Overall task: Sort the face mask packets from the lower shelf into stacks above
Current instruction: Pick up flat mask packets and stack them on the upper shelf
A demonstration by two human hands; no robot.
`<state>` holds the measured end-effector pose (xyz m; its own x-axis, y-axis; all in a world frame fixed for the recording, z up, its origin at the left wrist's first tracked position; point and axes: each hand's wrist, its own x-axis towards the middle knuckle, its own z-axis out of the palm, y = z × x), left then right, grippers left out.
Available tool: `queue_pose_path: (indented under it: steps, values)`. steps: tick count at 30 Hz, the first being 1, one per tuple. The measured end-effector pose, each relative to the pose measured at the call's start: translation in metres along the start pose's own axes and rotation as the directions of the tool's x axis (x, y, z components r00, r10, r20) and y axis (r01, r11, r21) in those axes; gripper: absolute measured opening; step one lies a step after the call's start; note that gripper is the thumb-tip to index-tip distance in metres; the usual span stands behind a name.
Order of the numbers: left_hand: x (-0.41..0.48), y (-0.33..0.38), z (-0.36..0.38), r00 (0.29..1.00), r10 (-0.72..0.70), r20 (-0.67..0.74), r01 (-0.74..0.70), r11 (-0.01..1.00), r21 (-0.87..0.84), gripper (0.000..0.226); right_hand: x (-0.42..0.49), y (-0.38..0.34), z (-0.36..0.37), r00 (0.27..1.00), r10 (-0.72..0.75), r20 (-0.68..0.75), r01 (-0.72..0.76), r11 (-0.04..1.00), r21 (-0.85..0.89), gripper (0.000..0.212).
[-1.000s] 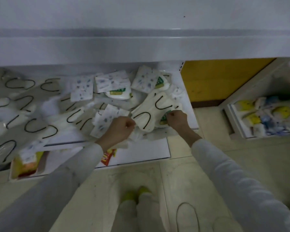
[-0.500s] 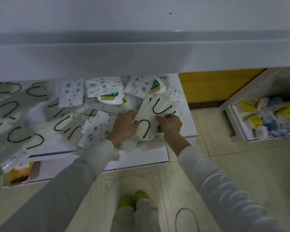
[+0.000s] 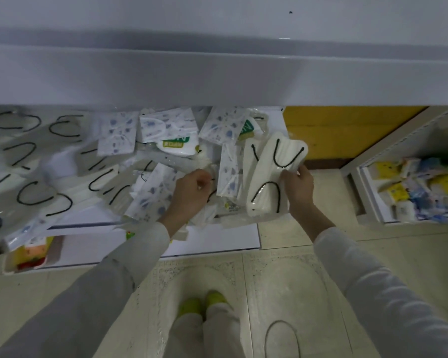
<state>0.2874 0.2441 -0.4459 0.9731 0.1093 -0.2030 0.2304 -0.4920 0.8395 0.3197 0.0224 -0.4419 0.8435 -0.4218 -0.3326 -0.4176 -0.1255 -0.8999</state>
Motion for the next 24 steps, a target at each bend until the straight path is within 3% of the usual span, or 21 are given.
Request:
queue_pose_path:
  steps: [3, 6, 9, 12, 14, 16, 18, 20, 24]
  values:
    - [-0.002, 0.005, 0.007, 0.997, -0.052, 0.056, 0.058, 0.993, -0.099, 0.016, 0.004, 0.003, -0.002, 0.994, 0.041, 0.098, -0.048, 0.996, 0.077, 0.019]
    - [-0.005, 0.014, 0.018, 0.978, -0.108, 0.179, 0.159, 0.939, -0.304, 0.019, 0.003, 0.001, 0.002, 0.981, 0.054, 0.188, -0.080, 0.988, 0.134, 0.016]
    - [-0.005, 0.020, 0.025, 0.958, -0.130, 0.254, 0.221, 0.902, -0.372, 0.028, 0.002, -0.002, 0.009, 0.967, 0.079, 0.243, -0.130, 0.971, 0.201, 0.019]
    - [-0.003, 0.019, 0.028, 0.962, -0.127, 0.241, 0.211, 0.908, -0.363, 0.021, 0.003, -0.001, 0.016, 0.951, 0.094, 0.294, -0.158, 0.967, 0.201, 0.015]
    - [0.000, 0.018, 0.030, 0.970, -0.120, 0.211, 0.198, 0.895, -0.399, 0.008, 0.004, -0.001, 0.020, 0.928, 0.149, 0.342, -0.205, 0.970, 0.132, 0.030]
    - [0.002, 0.019, 0.029, 0.976, -0.139, 0.167, 0.203, 0.862, -0.464, 0.017, 0.004, -0.001, 0.021, 0.899, 0.214, 0.381, -0.243, 0.970, 0.029, 0.043]
    - [0.006, 0.017, 0.030, 0.984, -0.139, 0.110, 0.176, 0.846, -0.503, 0.027, 0.008, 0.002, 0.019, 0.904, 0.201, 0.377, -0.209, 0.978, -0.019, 0.038]
    - [0.010, 0.014, 0.030, 0.987, -0.149, 0.061, 0.160, 0.865, -0.475, 0.026, 0.014, 0.005, 0.015, 0.934, 0.179, 0.308, -0.170, 0.984, -0.055, 0.033]
    - [0.020, 0.003, 0.035, 0.988, -0.140, 0.061, 0.150, 0.958, -0.244, 0.019, 0.024, 0.006, -0.001, 0.963, 0.185, 0.194, -0.169, 0.981, -0.098, 0.032]
